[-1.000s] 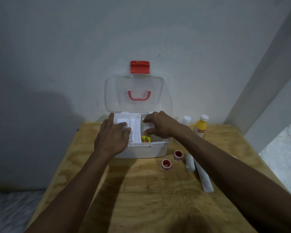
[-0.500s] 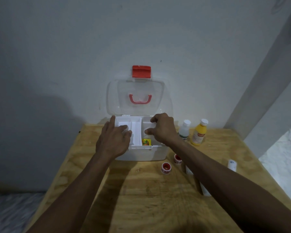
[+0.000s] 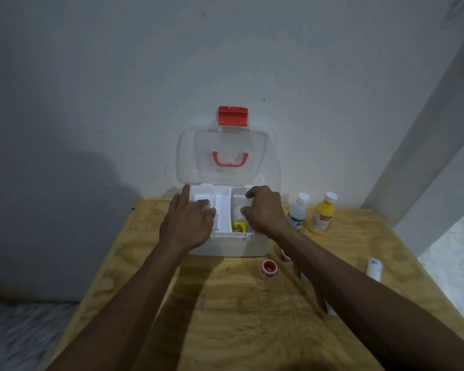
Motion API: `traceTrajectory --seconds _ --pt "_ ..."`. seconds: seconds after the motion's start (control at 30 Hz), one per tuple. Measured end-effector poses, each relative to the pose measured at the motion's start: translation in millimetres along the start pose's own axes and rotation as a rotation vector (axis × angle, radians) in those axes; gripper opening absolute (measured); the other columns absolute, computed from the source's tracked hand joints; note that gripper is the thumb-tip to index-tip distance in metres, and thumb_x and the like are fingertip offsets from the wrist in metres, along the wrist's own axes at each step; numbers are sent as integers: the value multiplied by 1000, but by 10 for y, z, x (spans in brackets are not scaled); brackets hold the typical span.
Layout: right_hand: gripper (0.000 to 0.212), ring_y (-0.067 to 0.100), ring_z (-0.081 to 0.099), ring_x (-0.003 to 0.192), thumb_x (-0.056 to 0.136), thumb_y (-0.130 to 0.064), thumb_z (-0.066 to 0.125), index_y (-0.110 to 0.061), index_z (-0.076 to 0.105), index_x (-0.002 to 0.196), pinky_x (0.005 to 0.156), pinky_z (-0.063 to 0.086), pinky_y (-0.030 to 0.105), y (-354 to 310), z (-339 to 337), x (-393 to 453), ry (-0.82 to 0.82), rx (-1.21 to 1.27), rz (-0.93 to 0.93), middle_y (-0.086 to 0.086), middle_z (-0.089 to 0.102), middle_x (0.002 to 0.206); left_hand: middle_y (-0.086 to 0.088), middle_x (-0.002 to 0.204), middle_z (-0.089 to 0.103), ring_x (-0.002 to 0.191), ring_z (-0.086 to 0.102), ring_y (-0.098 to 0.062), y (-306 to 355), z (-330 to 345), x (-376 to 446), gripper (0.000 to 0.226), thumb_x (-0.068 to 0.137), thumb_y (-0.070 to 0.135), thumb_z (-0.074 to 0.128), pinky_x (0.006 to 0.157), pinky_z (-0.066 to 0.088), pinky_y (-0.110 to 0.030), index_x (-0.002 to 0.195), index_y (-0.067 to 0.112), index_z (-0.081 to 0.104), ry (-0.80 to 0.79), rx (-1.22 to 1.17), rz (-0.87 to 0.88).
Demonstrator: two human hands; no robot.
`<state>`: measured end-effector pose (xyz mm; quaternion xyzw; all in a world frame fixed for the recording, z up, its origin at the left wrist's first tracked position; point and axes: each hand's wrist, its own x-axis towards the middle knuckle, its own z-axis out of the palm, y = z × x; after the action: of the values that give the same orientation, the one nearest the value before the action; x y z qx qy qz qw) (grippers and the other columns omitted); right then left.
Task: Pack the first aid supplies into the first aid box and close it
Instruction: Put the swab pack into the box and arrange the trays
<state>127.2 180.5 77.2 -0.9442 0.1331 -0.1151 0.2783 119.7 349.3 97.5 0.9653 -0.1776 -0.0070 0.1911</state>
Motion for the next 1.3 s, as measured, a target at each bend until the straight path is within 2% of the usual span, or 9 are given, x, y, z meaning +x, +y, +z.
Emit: traceTrajectory --seconds 0.1,0.2,0.4,0.5,0.63,0.73,0.87,1.17,1.3 --pt "25 22 56 96 85 -8 71 0 65 108 75 46 29 -25 4 6 -7 2 15 11 62 107 -9 159 23 148 8 -27 9 -3 -3 42 103 33 30 119 9 -39 138 18 50 -4 0 -4" --pt "32 21 54 98 83 -11 75 -4 63 111 74 43 25 -29 11 23 -21 1 7 10 61 112 -10 158 24 148 9 -26 3 7 5 43 103 33 31 119 9 -38 138 16 49 8 -2 -8" --pt "41 27 52 123 94 -17 61 -7 53 133 99 43 33 -31 -5 -14 -56 80 9 11 52 139 -8 157 26 148 11 -27 -11 19 12 42 103 32 32 119 11 -39 138 17 50 8 6 1" --pt "43 27 51 126 99 -25 53 -9 46 139 103 42 37 -73 -36 -49 -88 172 29 10 49 145 -7 157 27 148 12 -27 -18 33 22 42 103 33 32 119 12 -39 138 17 49 15 14 -3" --pt "46 27 47 131 104 -30 39 -12 35 146 105 39 35 -137 -32 -88 -198 133 -2 8 43 151 -7 158 24 148 12 -27 -3 30 21 43 103 34 31 119 12 -39 139 18 49 6 34 5" --pt "47 27 49 129 104 -32 37 -14 32 147 102 40 34 -144 5 -82 -239 133 12 9 45 148 -7 159 22 148 11 -26 -12 36 28 44 103 35 30 119 10 -39 140 18 47 11 29 -4" --pt "43 25 58 117 102 -30 46 -14 38 141 91 47 30 -158 28 -68 -131 244 54 9 54 139 -7 157 26 147 14 -27 -31 48 40 43 103 33 30 119 13 -39 137 19 51 13 50 21" --pt "52 29 58 115 99 -30 51 -10 31 142 94 48 36 -206 77 -70 -131 188 64 12 54 136 -8 158 25 148 11 -25 -82 98 81 44 102 35 29 119 12 -37 138 18 50 25 50 15" --pt "52 26 58 114 101 -35 46 -11 29 144 92 49 35 -164 76 -55 -181 225 81 11 54 136 -7 159 22 148 11 -24 -98 122 101 46 102 37 30 119 13 -37 140 18 48 32 33 -3"
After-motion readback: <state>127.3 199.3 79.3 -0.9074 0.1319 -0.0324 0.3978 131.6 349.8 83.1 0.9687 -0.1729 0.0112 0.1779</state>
